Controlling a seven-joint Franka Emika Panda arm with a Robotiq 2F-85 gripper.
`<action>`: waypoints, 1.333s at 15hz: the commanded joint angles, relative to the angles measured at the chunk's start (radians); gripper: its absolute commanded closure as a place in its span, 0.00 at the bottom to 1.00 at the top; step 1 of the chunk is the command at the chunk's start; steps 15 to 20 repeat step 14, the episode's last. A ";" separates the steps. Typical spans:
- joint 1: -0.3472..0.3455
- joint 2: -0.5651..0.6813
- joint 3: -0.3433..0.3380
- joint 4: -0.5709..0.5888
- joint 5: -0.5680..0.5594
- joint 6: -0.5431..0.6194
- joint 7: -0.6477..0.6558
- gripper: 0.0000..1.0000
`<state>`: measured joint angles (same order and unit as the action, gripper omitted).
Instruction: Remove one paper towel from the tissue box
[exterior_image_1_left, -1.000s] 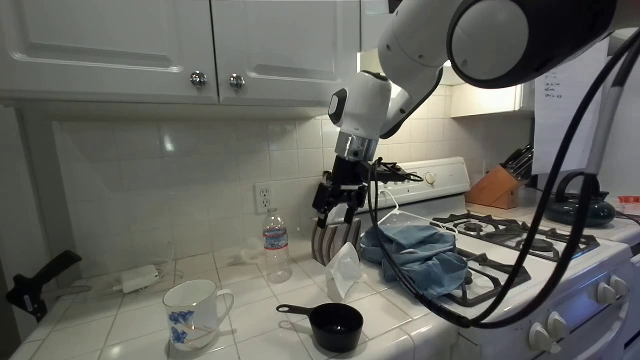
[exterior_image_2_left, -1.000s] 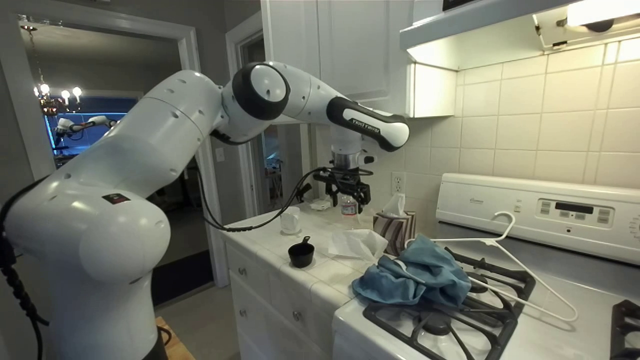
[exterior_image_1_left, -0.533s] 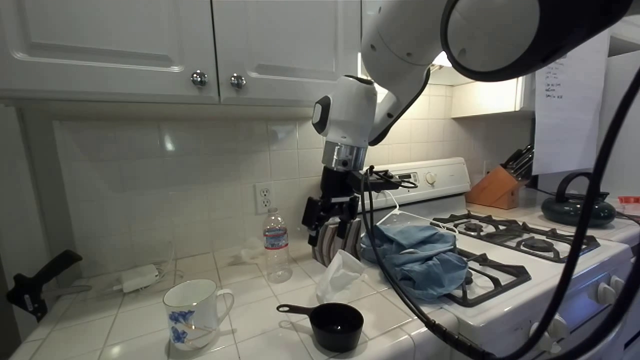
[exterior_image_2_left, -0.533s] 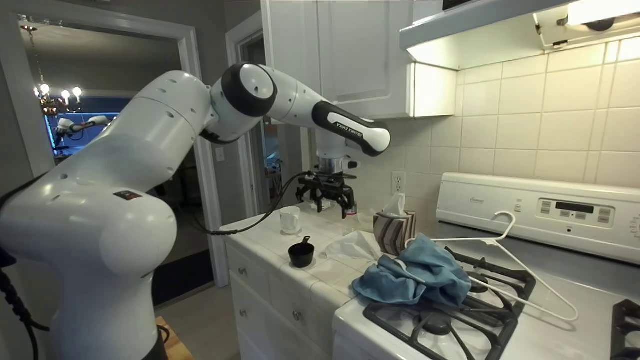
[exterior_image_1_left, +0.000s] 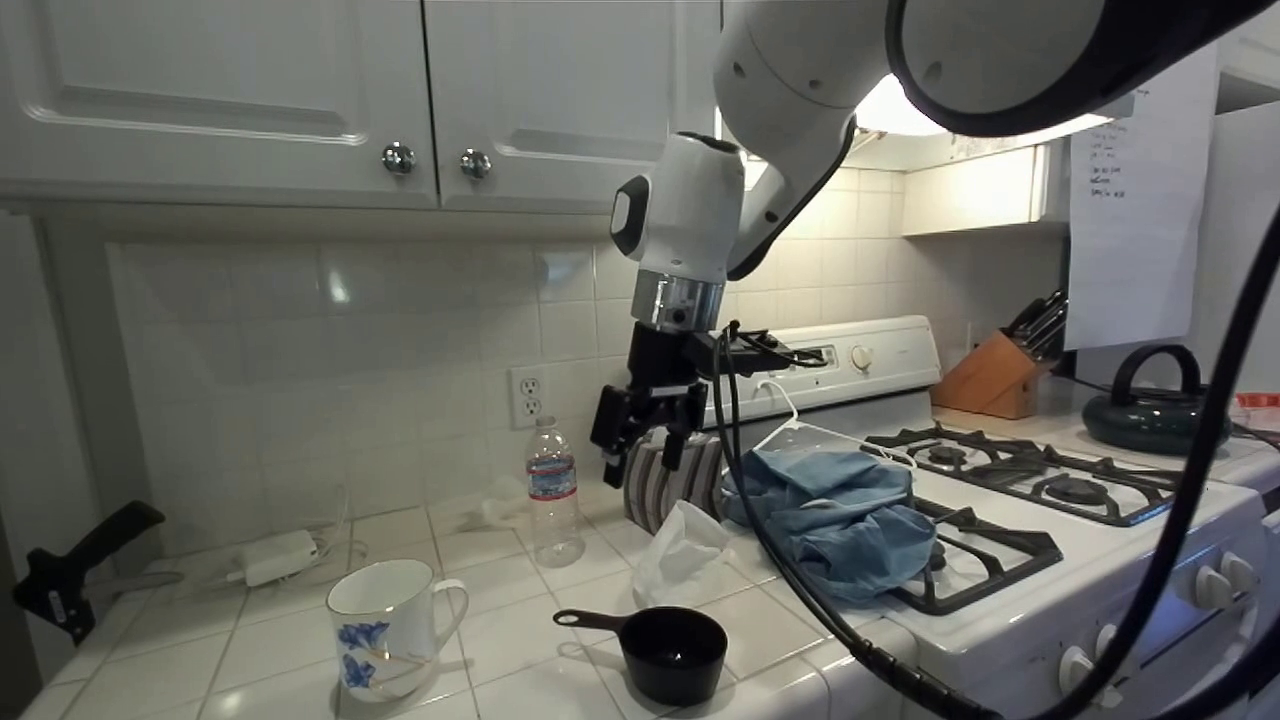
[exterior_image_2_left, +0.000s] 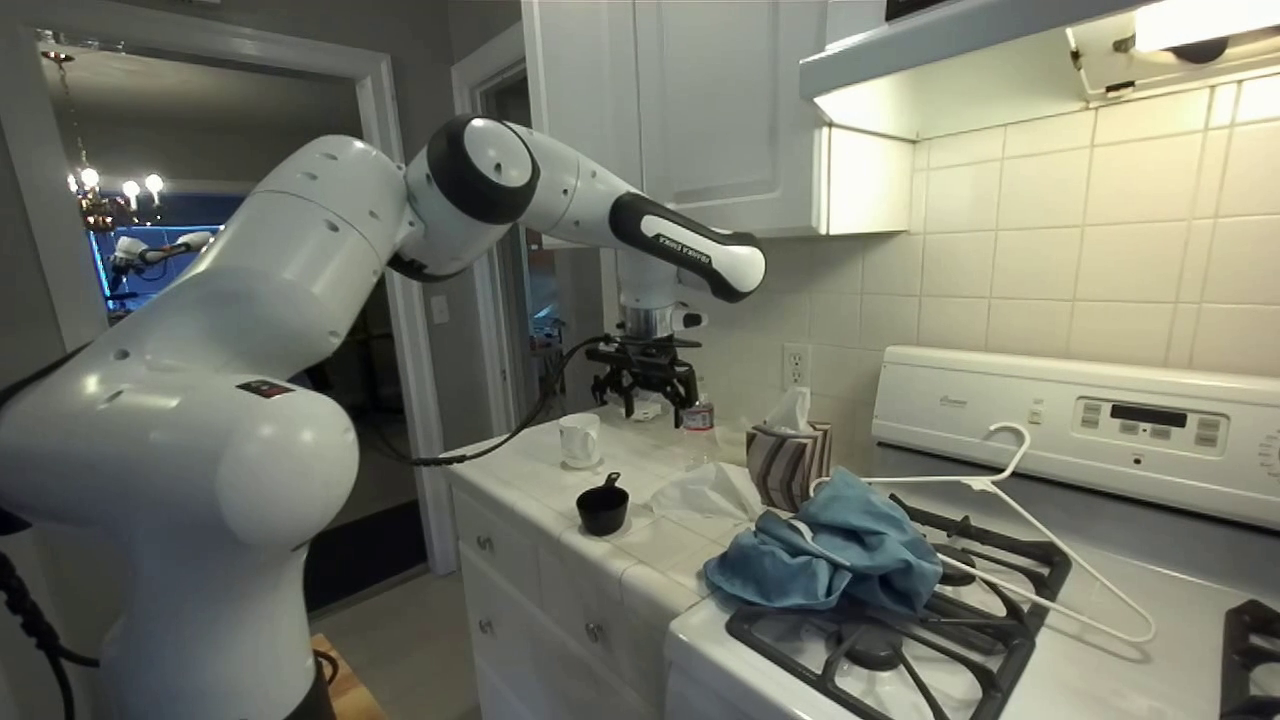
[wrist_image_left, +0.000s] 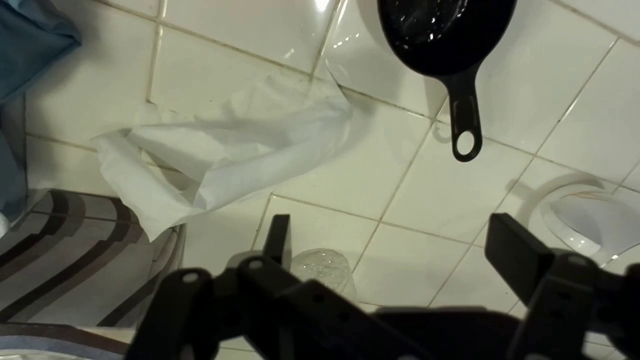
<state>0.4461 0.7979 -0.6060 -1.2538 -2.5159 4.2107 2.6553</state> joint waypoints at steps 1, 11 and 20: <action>0.128 0.032 -0.063 -0.022 0.000 0.026 0.027 0.00; 0.673 0.046 -0.390 -0.394 0.152 0.007 0.063 0.00; 0.662 0.040 -0.365 -0.366 0.121 0.002 0.059 0.00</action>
